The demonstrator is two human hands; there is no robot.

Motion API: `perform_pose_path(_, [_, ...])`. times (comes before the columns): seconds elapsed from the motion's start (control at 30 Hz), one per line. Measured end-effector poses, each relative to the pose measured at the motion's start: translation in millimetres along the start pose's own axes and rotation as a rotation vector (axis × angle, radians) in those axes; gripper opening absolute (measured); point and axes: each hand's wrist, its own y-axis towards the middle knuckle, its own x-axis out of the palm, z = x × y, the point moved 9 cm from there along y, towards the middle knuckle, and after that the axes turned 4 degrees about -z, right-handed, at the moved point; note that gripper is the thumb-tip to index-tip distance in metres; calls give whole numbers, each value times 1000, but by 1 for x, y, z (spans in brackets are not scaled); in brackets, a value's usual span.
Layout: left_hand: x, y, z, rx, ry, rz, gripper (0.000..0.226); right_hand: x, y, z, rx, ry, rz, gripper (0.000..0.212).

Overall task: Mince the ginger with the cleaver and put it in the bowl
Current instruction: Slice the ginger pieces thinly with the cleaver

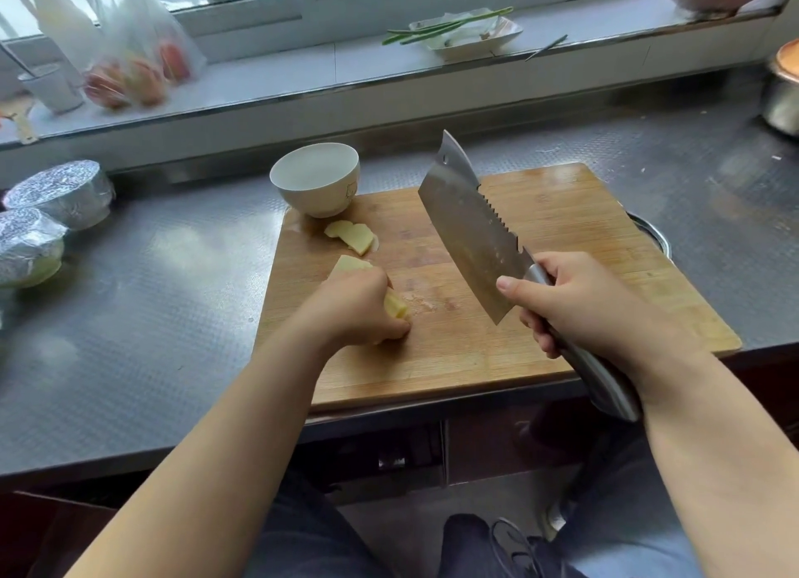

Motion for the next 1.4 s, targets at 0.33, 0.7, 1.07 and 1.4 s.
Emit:
perform_pose_path(0.33, [2, -11, -4, 4, -103, 92, 52, -5, 0, 3, 2, -4, 19, 24])
perform_pose_path(0.7, [2, -10, -41, -144, -83, 25, 66, -2, 2, 5, -3, -2, 0, 22])
perform_pose_path(1.07, [7, -9, -13, -125, -205, 21, 62, 5, 0, 1, 6, -9, -53, 19])
perform_pose_path(1.4, [-1, -22, 2, 74, -503, -131, 84, 5, -3, 13, 75, -43, -72, 19])
